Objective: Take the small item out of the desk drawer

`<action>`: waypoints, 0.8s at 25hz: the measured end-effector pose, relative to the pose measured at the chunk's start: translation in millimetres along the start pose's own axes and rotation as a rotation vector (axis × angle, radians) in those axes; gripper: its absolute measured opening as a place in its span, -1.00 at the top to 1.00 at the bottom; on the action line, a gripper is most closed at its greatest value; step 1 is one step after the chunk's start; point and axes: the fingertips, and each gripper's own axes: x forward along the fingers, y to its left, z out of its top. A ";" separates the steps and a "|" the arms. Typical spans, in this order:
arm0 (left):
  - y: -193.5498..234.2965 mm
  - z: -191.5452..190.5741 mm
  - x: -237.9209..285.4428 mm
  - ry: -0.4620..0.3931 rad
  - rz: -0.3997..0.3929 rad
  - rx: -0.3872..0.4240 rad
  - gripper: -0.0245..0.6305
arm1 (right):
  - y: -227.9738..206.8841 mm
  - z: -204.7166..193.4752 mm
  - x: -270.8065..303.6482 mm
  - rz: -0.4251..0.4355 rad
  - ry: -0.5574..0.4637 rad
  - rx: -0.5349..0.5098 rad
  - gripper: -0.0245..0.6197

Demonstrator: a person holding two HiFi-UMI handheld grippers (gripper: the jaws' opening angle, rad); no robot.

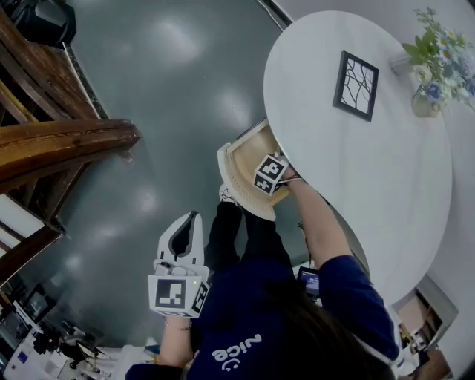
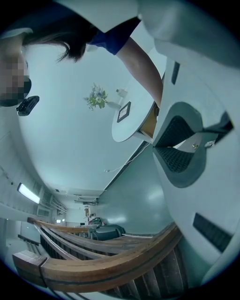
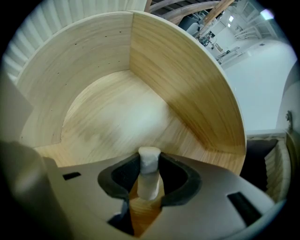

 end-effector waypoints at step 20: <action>-8.5 11.4 -11.6 -0.050 -0.045 0.017 0.92 | 6.2 21.9 -53.6 0.017 -0.171 0.133 0.51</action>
